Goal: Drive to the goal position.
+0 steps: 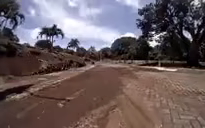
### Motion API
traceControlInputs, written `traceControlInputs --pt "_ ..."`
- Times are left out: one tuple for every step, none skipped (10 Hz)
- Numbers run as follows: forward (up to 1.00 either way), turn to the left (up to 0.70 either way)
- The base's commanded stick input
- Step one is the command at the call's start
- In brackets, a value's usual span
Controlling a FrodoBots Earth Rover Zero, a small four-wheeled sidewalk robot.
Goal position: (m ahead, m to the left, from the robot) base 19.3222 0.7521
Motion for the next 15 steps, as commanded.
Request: traceControlInputs --pt "0.85 0.00" --pt "0.85 0.00" --pt "0.85 0.00" --pt "0.85 0.00" --pt "0.85 0.00" --pt "0.85 0.00" --pt "0.85 0.00" --pt "0.85 0.00" --pt "0.85 0.00" --pt "0.85 0.00" --pt "0.85 0.00" --pt "0.85 0.00" --pt "0.85 0.00" --pt "0.85 0.00" --pt "0.85 0.00"
